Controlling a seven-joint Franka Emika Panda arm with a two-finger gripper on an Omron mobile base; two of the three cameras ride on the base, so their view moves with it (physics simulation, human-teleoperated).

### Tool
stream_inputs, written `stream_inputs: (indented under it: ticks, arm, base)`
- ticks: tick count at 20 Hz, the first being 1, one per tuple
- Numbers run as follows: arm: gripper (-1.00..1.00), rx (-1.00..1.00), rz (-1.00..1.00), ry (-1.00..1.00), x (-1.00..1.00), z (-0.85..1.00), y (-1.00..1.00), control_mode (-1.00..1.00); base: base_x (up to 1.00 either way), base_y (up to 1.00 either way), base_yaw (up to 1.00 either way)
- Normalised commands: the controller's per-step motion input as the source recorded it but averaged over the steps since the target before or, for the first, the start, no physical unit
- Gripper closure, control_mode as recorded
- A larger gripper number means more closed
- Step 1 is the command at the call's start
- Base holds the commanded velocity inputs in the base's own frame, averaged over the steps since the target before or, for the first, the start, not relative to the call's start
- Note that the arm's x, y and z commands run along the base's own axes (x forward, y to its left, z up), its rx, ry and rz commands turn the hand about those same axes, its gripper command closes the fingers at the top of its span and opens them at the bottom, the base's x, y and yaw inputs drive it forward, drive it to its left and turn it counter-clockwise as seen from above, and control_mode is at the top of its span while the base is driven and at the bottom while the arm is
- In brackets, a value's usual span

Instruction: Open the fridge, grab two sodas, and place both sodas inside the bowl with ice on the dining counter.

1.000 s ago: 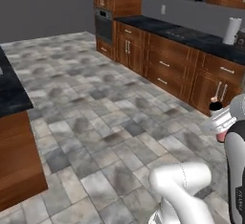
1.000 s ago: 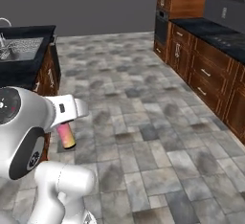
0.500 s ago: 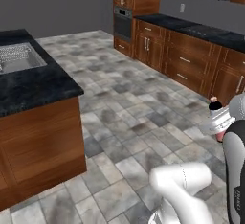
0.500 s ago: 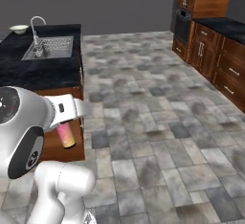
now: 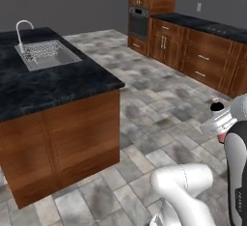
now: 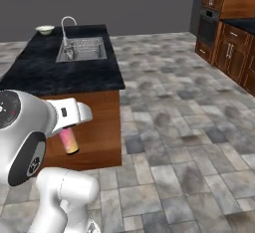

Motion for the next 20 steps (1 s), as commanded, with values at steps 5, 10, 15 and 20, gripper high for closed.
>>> stream_inputs:
  ticks: [5,10,15,20]
  arm:
    - [1.00,0.00,0.00,0.00,0.00,0.00,0.00,1.00]
    - [1.00,0.00,0.00,0.00,0.00,0.00,0.00,1.00]
    - [1.00,0.00,0.00,0.00,0.00,0.00,0.00,1.00]
    - [1.00,0.00,0.00,0.00,0.00,0.00,0.00,1.00]
  base:
    - [0.00,1.00,0.00]
    - [0.03,1.00,-0.03]
    - [0.09,1.00,-0.09]
    - [0.20,1.00,-0.15]
